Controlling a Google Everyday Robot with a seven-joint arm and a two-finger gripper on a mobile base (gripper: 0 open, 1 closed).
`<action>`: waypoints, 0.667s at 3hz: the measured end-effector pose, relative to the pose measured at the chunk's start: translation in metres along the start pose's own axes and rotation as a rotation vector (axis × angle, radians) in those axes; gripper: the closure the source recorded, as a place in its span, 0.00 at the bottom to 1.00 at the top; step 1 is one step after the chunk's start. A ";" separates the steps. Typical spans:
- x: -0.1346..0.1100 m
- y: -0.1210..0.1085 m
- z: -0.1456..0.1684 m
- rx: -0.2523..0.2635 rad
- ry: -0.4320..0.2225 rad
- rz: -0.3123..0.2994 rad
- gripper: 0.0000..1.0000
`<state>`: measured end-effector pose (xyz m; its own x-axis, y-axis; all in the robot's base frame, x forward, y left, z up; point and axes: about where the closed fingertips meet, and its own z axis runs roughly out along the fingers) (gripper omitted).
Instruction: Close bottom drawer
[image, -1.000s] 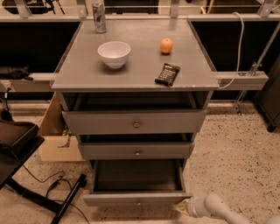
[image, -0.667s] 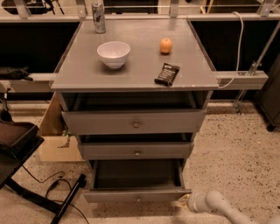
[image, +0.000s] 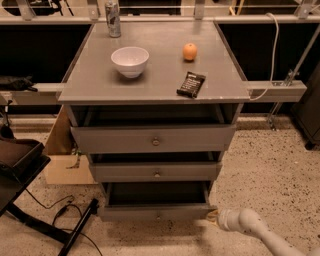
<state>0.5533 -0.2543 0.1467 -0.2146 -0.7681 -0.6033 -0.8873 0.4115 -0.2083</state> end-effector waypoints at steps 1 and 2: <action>0.000 0.000 0.000 0.000 0.000 0.000 1.00; -0.011 -0.034 -0.005 0.072 -0.031 -0.016 1.00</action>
Offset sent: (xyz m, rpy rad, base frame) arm 0.1034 -0.0405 0.0645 -0.0084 -0.2470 -0.0876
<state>0.5839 -0.2621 0.1648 -0.1869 -0.7598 -0.6227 -0.8585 0.4345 -0.2725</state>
